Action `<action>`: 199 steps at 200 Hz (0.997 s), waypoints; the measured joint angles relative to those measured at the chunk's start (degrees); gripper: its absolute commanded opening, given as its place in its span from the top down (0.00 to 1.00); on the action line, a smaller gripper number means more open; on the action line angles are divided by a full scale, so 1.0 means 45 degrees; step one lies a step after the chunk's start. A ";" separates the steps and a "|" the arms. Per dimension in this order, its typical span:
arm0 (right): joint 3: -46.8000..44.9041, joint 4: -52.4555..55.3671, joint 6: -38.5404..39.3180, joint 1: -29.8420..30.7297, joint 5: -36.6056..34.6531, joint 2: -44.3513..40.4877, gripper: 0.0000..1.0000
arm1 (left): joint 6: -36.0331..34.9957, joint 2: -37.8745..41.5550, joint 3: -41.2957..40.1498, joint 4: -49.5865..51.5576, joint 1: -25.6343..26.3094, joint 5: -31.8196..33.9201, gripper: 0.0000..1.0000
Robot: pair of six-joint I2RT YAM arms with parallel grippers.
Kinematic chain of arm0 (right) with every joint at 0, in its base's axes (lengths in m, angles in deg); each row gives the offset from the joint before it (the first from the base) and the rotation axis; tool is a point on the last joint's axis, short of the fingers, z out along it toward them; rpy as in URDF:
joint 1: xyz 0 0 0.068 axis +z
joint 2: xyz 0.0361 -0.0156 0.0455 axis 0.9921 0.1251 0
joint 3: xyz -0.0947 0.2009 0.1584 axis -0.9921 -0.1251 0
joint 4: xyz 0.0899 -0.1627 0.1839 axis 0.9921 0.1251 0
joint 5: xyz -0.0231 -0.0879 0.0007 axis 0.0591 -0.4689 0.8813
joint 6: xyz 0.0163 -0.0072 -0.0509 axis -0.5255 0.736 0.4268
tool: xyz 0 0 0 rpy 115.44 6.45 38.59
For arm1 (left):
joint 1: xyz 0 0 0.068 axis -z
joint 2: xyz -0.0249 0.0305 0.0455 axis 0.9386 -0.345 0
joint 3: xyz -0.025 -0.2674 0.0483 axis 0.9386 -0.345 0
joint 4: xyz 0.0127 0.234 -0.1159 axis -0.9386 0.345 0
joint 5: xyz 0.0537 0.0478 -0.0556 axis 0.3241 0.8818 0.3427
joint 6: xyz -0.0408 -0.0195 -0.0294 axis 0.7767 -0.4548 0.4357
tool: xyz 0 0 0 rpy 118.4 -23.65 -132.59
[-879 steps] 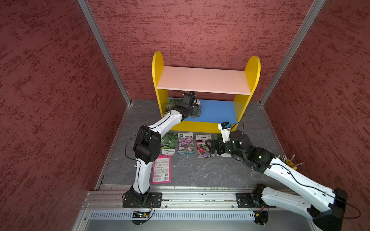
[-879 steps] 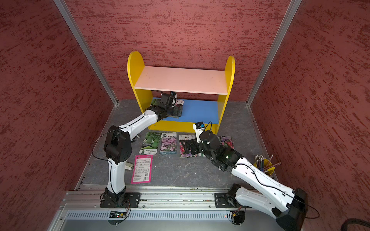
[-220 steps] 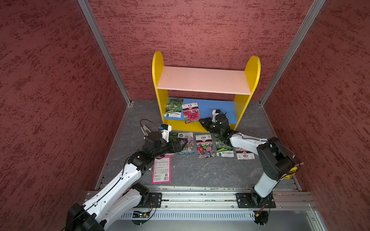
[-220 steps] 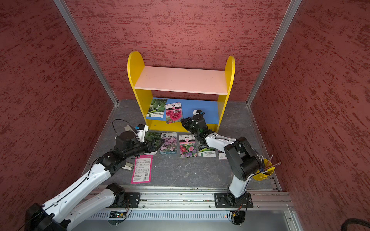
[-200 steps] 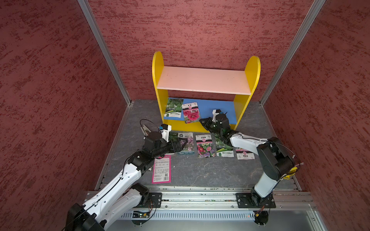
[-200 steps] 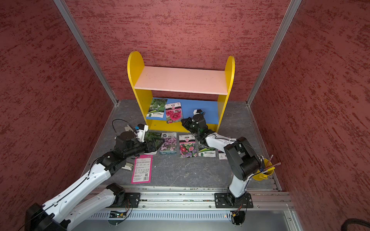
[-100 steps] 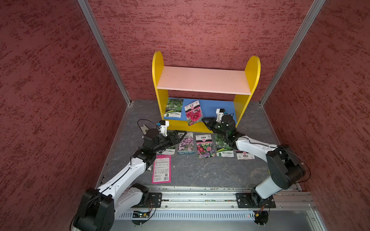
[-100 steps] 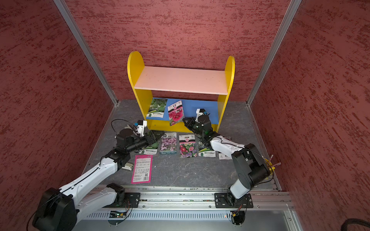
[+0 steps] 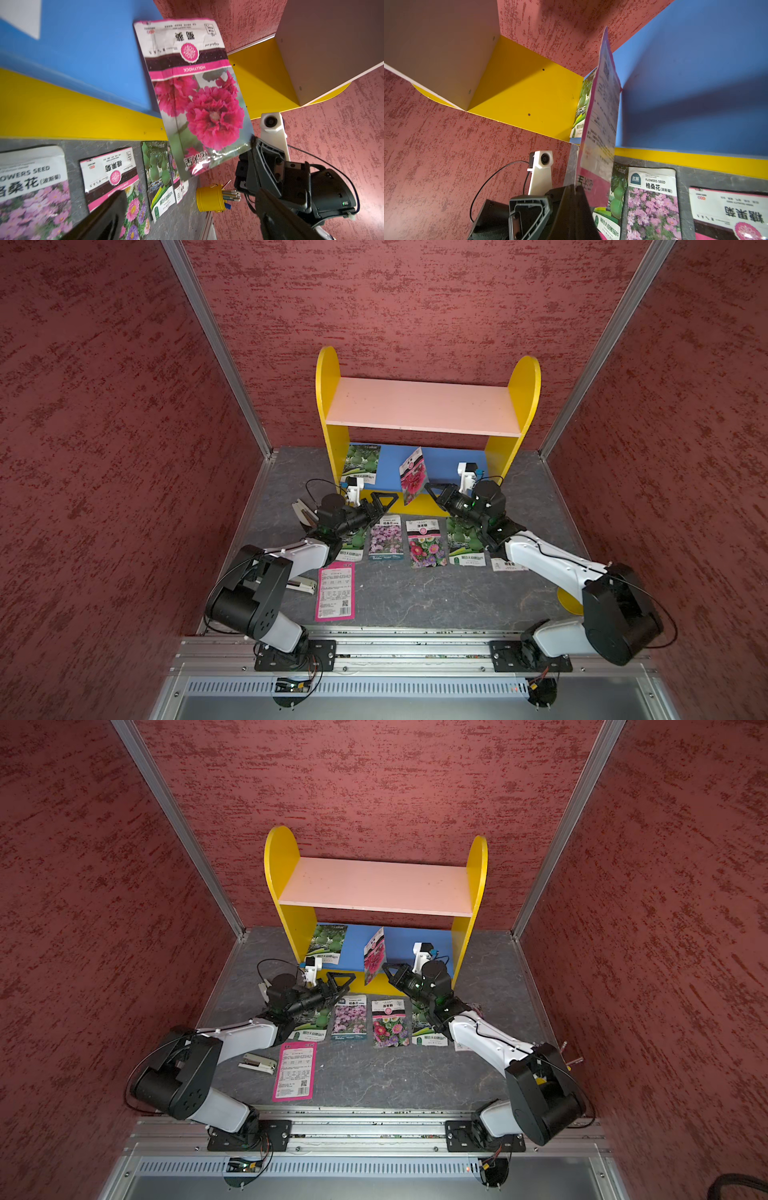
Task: Take the seed bag off the shelf
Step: Pick up the seed packet from the shelf.
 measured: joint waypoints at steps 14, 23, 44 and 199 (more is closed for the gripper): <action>-0.0005 0.0092 0.0010 0.0000 0.0058 -0.0097 1.00 | 0.0078 -0.0277 0.0335 -0.0296 0.0000 0.0005 0.00; -0.0019 0.0107 0.0005 0.0000 0.0083 -0.0146 1.00 | 0.0165 -0.0471 0.0534 -0.0505 0.0000 0.0000 0.00; -0.0121 0.0087 -0.0005 0.0000 0.0146 -0.0253 1.00 | 0.0384 -0.1069 0.0947 -0.0991 0.0000 -0.0015 0.00; -0.1103 0.0058 -0.0097 0.0000 0.0413 -0.1044 1.00 | 0.2526 -0.4216 0.1977 -0.4090 0.1287 0.0151 0.29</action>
